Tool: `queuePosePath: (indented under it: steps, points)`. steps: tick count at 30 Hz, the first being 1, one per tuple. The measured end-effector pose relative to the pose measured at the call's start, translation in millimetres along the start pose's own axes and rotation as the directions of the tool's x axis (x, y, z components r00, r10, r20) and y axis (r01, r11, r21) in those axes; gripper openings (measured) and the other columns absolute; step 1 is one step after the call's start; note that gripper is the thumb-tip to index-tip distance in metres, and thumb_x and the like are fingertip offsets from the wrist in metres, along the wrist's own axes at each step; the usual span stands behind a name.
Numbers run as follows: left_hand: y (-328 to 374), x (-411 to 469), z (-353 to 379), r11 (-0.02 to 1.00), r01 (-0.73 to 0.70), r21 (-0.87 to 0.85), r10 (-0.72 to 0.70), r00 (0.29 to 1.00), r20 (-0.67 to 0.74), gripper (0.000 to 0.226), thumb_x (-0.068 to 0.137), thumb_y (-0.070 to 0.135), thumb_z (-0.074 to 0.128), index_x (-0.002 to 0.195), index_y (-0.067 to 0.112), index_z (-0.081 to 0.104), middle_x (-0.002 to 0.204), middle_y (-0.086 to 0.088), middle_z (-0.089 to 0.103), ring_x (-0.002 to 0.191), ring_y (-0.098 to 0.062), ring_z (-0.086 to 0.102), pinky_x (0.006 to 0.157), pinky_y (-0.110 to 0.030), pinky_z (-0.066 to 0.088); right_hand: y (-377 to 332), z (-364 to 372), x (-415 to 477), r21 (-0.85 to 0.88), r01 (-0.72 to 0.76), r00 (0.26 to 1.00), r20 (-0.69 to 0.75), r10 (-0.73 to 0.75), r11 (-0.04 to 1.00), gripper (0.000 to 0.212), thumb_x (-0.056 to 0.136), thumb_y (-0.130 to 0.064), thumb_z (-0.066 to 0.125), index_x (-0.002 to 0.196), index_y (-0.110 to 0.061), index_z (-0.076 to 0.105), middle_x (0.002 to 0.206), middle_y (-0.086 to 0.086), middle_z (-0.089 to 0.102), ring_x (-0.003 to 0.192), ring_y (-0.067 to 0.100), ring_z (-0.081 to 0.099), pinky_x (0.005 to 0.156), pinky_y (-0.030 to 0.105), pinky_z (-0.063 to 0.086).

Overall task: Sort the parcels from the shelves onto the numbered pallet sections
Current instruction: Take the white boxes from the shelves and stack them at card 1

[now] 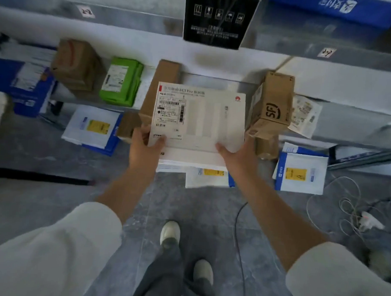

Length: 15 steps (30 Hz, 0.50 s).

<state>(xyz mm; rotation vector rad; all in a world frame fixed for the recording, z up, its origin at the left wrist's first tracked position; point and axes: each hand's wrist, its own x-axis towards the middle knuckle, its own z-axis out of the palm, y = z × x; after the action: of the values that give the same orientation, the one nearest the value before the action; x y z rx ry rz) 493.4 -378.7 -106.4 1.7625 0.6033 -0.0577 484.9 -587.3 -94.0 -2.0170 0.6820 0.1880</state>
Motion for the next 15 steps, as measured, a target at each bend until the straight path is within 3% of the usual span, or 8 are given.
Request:
queuePosePath:
  steps: [6,10,15]
  points:
    - [-7.3,-124.1,-60.0,0.994,0.07,-0.079,-0.08,0.986,-0.143,0.034,0.086,0.022,0.07,0.115,0.02,0.053,0.107,0.01,0.064,0.093,-0.003,0.061,0.069,-0.018,0.049,6.6,-34.4,-112.2,-0.068,0.168,0.982,0.1,-0.16,0.984,0.078,0.084,-0.03,0.072,0.146,-0.011,0.029,0.144,0.005,0.043,0.132,0.02,0.043,0.11,0.033,0.036]
    - [3.3,-196.3,-103.8,0.989,0.046,-0.142,-0.078,0.969,-0.233,0.034,0.084,0.024,0.072,0.114,0.021,0.056,0.105,0.012,0.065,0.094,-0.003,0.063,0.066,-0.016,0.047,-5.1,-57.4,-176.2,-0.12,0.326,0.937,0.174,-0.304,0.938,0.078,0.086,-0.033,0.07,0.146,-0.009,0.026,0.144,0.008,0.041,0.13,0.023,0.043,0.105,0.039,0.042]
    - [29.1,-273.4,-160.5,0.975,-0.055,-0.214,-0.029,0.928,-0.372,0.024,0.082,0.025,0.074,0.097,0.031,0.057,0.097,0.017,0.067,0.088,0.003,0.064,0.058,-0.011,0.049,-39.1,-73.5,-242.7,-0.119,0.47,0.874,0.201,-0.443,0.875,0.076,0.083,-0.033,0.072,0.143,-0.009,0.032,0.137,0.01,0.046,0.123,0.026,0.049,0.088,0.026,0.04]
